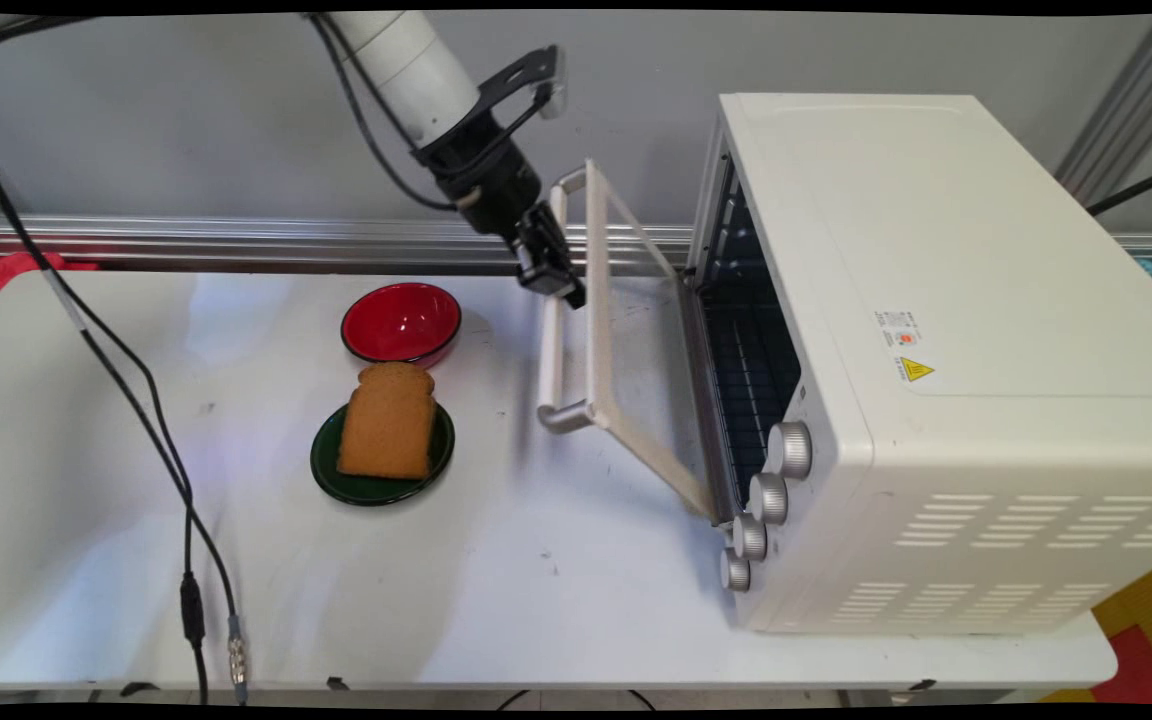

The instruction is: Open the oven

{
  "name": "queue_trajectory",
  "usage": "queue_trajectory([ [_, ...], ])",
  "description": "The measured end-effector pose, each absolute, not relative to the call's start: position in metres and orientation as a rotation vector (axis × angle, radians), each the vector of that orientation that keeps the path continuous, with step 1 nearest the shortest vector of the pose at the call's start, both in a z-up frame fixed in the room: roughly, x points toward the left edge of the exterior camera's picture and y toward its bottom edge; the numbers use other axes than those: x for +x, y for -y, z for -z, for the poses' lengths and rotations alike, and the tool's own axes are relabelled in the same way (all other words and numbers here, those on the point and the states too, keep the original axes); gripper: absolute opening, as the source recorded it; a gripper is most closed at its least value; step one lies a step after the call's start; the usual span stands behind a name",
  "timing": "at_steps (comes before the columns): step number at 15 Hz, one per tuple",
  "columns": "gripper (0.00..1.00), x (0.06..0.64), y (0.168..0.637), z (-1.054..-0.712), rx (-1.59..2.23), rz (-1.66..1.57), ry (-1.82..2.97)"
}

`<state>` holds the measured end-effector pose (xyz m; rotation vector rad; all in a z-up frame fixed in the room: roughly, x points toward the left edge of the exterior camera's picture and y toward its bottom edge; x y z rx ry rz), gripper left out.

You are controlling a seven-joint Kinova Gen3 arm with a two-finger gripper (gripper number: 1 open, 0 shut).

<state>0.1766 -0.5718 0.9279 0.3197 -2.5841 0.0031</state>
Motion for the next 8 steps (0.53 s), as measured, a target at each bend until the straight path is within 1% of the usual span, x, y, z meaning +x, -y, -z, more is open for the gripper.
queue_trajectory([
  [8, 0.00, 0.219, 0.554, -0.890, 0.287, -0.080, 2.637],
])
